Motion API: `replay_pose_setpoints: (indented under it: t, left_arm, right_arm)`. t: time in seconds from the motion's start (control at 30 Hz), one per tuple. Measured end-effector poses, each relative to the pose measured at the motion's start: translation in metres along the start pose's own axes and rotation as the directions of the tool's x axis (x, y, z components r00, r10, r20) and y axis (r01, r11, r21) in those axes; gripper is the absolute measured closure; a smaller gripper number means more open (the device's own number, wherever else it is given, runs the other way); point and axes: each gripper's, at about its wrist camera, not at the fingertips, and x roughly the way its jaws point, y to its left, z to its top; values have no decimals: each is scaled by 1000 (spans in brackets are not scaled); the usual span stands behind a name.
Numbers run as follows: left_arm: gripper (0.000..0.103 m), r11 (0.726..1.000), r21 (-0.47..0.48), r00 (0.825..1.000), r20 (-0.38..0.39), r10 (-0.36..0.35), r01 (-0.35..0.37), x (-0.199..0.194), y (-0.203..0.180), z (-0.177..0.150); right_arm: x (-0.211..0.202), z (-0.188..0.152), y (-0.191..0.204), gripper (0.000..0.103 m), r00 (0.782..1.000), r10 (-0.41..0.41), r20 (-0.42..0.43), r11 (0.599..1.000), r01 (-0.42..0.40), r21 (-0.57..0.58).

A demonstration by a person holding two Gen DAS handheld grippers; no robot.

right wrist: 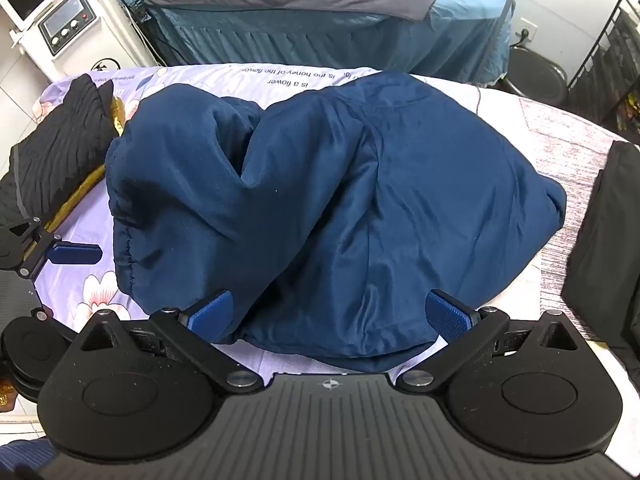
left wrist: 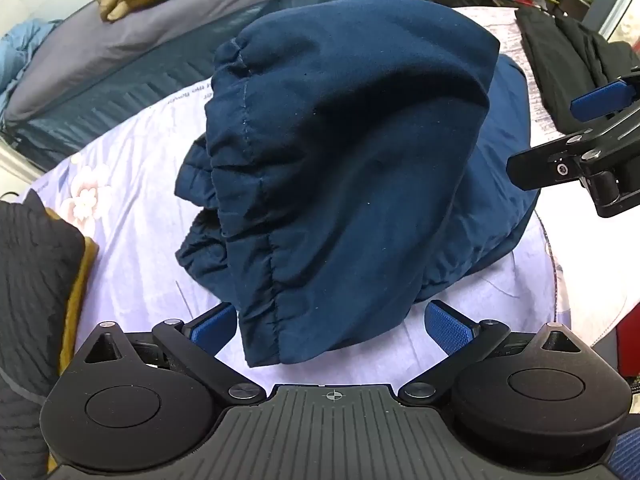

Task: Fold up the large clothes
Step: 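Move both open grippers toward the crumpled navy jacket on the bed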

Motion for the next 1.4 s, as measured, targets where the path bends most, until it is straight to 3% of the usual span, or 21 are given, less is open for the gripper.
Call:
replay_pose_setpoints:
  t: [0.57, 1.0, 1.17, 1.4]
  left_arm:
    - [0, 1000, -2, 1000, -20, -6, 6, 6, -1, -1]
    - [0, 1000, -20, 997, -76, -16, 14, 5, 10, -2]
    - [0, 1000, -29, 999, -34, -4, 3, 8, 14, -2]
    - [0, 999, -34, 999, -39, 33, -35, 14, 18, -2]
  right_arm:
    - [4, 0, -2, 1, 1000, -3, -1, 1000, 3, -5]
    - [7, 0, -3, 1, 1000, -5, -15, 1000, 5, -10]
    - [10, 0, -5, 1, 1000, 1, -19, 1000, -1, -9]
    - [13, 3, -6, 1, 1000, -15, -13, 1000, 15, -17]
